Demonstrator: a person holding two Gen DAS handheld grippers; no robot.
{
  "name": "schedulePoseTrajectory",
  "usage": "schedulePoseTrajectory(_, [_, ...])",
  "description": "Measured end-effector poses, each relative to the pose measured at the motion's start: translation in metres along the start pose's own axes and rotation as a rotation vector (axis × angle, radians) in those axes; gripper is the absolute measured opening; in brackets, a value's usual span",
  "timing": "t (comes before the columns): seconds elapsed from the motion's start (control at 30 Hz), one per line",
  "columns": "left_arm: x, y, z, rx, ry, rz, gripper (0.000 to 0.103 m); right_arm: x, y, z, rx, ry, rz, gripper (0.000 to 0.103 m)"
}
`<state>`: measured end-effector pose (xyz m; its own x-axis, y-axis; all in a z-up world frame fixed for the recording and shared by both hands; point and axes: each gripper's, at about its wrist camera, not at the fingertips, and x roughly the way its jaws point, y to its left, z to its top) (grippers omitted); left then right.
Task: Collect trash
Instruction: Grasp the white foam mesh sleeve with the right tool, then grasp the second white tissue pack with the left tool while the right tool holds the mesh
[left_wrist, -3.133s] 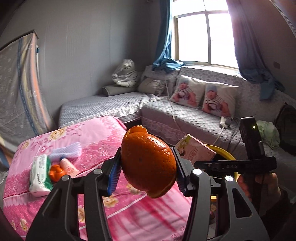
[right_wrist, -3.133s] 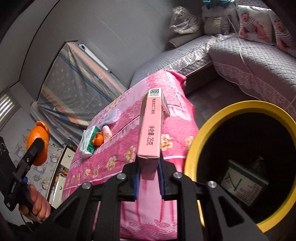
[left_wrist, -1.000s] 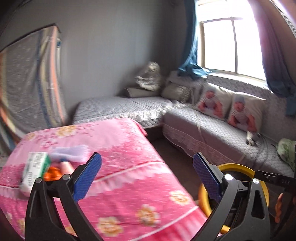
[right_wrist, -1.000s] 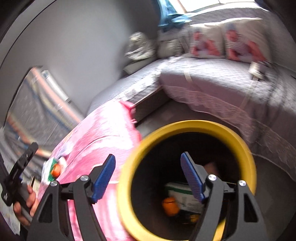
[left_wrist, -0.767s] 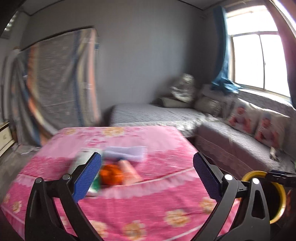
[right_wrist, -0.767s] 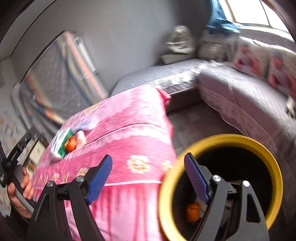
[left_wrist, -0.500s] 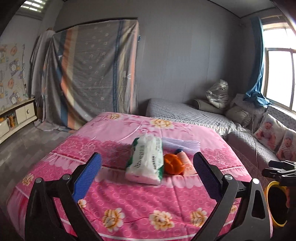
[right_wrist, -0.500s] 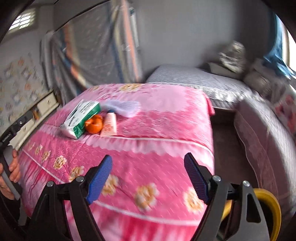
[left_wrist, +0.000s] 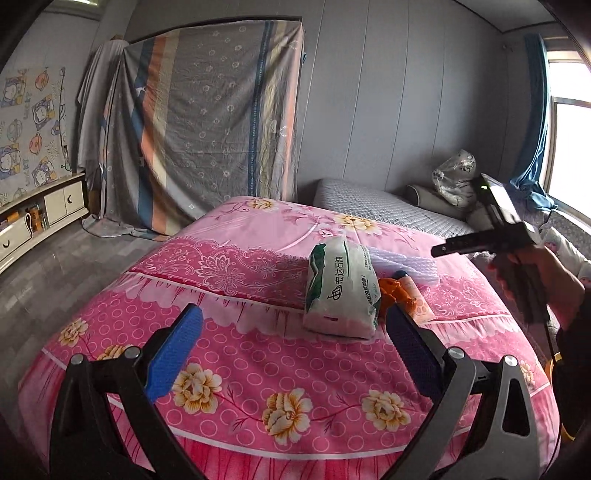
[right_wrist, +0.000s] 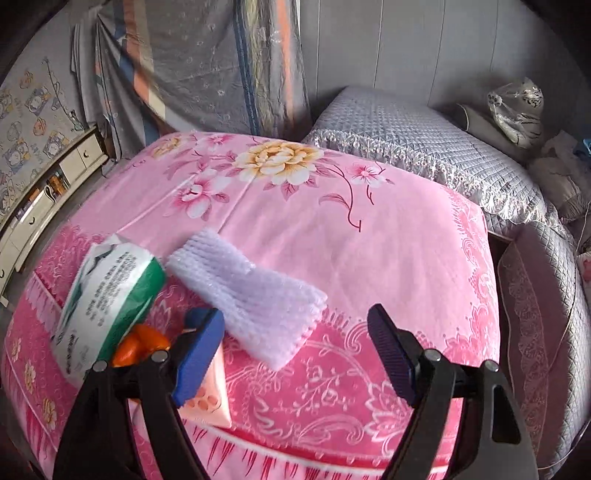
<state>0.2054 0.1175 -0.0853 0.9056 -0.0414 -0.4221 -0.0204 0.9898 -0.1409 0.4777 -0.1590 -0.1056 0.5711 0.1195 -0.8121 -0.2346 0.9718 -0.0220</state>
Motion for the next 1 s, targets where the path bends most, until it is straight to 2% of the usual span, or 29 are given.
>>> schedulePoseTrajectory(0.1, [0.005, 0.003, -0.003, -0.012, 0.028, -0.022, 0.095, 0.030, -0.011, 0.017, 0.012, 0.054, -0.069, 0.076])
schedulePoseTrajectory(0.2, [0.015, 0.008, -0.006, -0.052, 0.072, -0.054, 0.095, 0.054, -0.019, 0.018, 0.052, 0.115, -0.042, 0.076])
schedulePoseTrajectory(0.33, [0.022, 0.011, -0.008, -0.089, 0.099, -0.064, 0.095, 0.070, -0.013, 0.012, 0.060, 0.135, -0.032, 0.073])
schedulePoseTrajectory(0.37, [0.022, 0.011, -0.008, -0.091, 0.100, -0.063, 0.095, 0.072, -0.011, 0.011, 0.058, 0.138, -0.022, 0.066])
schedulePoseTrajectory(0.4, [0.022, 0.011, -0.008, -0.091, 0.100, -0.060, 0.095, 0.074, -0.009, 0.011, 0.057, 0.140, -0.022, 0.063])
schedulePoseTrajectory(0.47, [0.022, 0.010, -0.007, -0.086, 0.096, -0.057, 0.095, 0.076, -0.004, 0.010, 0.053, 0.145, -0.011, 0.043])
schedulePoseTrajectory(0.5, [0.022, 0.009, -0.007, -0.081, 0.095, -0.053, 0.095, 0.075, -0.002, 0.009, 0.057, 0.148, 0.002, 0.037])
schedulePoseTrajectory(0.57, [0.022, 0.008, -0.006, -0.076, 0.094, -0.045, 0.095, 0.070, 0.004, 0.008, 0.055, 0.145, 0.006, 0.007])
schedulePoseTrajectory(0.73, [0.024, 0.002, -0.003, -0.059, 0.101, -0.037, 0.095, 0.045, 0.011, 0.006, 0.042, 0.118, 0.095, 0.006])
schedulePoseTrajectory(0.87, [0.032, -0.004, -0.003, -0.039, 0.137, -0.047, 0.095, 0.016, 0.000, 0.002, 0.092, 0.076, 0.189, 0.006])
schedulePoseTrajectory(1.0, [0.044, -0.013, -0.001, -0.006, 0.183, -0.064, 0.095, -0.020, -0.018, -0.008, 0.131, 0.013, 0.237, 0.006])
